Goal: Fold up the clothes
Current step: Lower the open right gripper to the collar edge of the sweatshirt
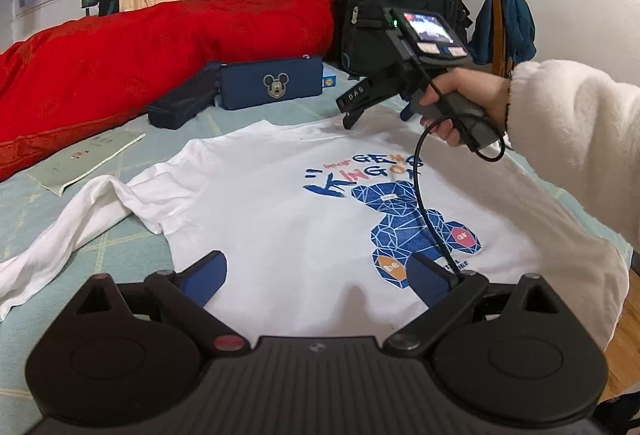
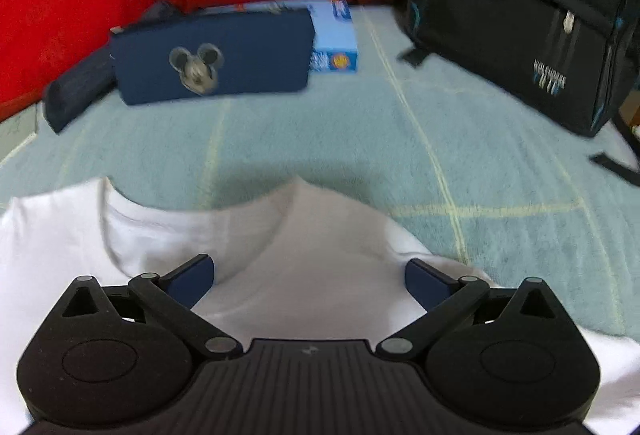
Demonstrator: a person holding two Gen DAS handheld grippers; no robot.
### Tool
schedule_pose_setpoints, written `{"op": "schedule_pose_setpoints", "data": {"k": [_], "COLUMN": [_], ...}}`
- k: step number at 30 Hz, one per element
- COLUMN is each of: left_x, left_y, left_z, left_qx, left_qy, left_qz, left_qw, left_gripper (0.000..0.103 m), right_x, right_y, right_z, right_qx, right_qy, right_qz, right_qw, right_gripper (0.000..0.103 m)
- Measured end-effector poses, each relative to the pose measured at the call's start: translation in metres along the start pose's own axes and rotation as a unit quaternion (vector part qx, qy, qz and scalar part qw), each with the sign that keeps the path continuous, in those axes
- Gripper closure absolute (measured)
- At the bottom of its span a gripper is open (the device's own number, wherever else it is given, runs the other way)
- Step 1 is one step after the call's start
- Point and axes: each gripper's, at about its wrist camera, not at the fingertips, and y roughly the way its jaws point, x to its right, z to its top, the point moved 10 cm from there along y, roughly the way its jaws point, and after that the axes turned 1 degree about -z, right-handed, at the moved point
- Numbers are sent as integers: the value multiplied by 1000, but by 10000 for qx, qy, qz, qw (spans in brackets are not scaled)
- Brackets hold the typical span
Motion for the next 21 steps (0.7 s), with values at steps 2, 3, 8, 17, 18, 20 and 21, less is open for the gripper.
{"op": "schedule_pose_setpoints", "data": {"k": [2, 3, 8, 17, 18, 20, 21], "left_x": [-2, -3, -6, -14, -15, -16, -16], "left_y": [-1, -2, 1, 3, 2, 1, 1], "left_z": [1, 1, 1, 1, 1, 1, 1], "left_qx": [26, 39, -6, -15, -15, -14, -8], "left_qy": [-24, -35, -46, -141, -150, -151, -142], "left_qz": [13, 19, 64, 126, 126, 152, 162], "left_qw": [10000, 10000, 10000, 9998, 9998, 9998, 9998], "left_gripper": [7, 7, 7, 7, 7, 7, 7], "right_x": [-21, -33, -67, -79, -80, -83, -86], "right_y": [-11, -15, 2, 42, 40, 25, 15], "right_z": [-2, -3, -5, 31, 36, 40, 42], "right_qx": [14, 1, -278, 15, 151, 348, 436], "right_qy": [-272, -428, -1018, -927, -954, -851, -796], "right_qz": [252, 365, -8, -221, -229, -37, 128], "right_qw": [9993, 9984, 9944, 9954, 9951, 9958, 9958], "right_gripper": [0, 0, 0, 0, 0, 0, 0]}}
